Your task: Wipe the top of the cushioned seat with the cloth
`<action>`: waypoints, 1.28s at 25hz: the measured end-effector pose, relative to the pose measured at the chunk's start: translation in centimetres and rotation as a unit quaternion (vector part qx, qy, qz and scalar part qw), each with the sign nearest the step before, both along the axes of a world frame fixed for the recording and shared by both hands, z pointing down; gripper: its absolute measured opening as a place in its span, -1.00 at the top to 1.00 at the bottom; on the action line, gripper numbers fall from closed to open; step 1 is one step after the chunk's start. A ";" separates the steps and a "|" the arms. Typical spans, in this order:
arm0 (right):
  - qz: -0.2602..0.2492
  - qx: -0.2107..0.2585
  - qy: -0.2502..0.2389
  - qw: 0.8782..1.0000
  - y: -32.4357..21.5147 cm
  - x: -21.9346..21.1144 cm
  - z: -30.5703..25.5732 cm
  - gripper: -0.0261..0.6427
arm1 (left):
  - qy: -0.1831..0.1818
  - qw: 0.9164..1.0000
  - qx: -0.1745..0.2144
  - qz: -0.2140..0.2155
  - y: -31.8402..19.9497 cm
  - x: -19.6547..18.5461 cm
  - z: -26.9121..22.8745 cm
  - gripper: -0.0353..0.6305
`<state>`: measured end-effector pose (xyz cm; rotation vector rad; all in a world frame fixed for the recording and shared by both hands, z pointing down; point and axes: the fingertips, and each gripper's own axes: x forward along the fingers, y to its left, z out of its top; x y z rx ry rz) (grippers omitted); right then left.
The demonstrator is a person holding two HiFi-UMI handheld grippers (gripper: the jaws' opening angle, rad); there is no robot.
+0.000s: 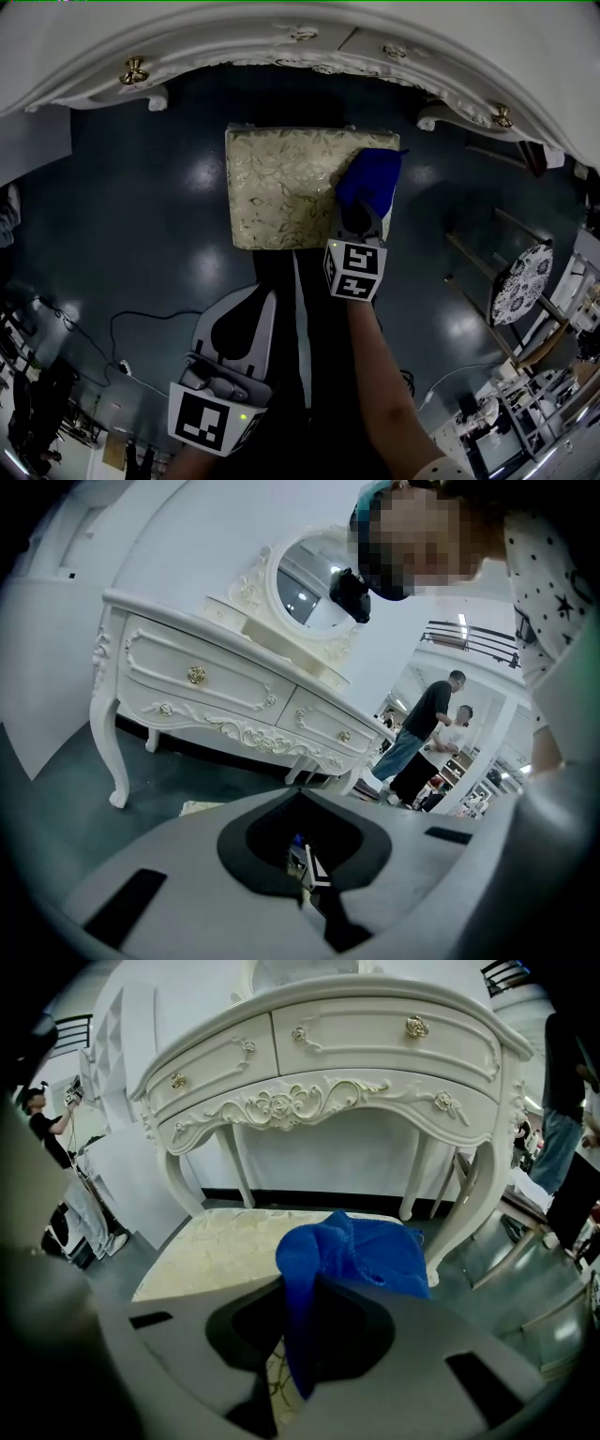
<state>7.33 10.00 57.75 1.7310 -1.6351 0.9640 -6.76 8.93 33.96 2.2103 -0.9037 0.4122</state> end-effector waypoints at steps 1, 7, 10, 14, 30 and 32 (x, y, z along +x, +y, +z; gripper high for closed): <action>-0.002 0.000 0.000 1.000 -0.1 -0.2 0.0 0.73 | 0.000 1.000 -0.002 -0.001 0.0 -0.1 0.0 0.86; -0.013 0.000 -0.005 1.000 -0.4 -1.7 -0.1 0.73 | 0.000 1.000 0.006 -0.010 -0.3 -1.0 0.0 0.86; -0.016 0.001 -0.009 1.000 -0.6 -2.5 -0.1 0.73 | -0.002 1.000 0.001 -0.011 -0.2 -1.3 0.1 0.87; -0.024 0.001 -0.013 1.000 -0.8 -3.6 -0.2 0.73 | 0.000 1.000 0.006 -0.018 -0.5 -1.8 0.0 0.87; -0.049 0.005 -0.032 0.998 -1.8 -8.4 -0.4 0.73 | 0.000 0.999 0.004 -0.038 -1.2 -3.9 0.2 0.87; -0.051 0.004 -0.035 0.998 -2.0 -9.0 -0.5 0.73 | -0.001 0.999 0.003 -0.040 -1.3 -4.2 0.2 0.87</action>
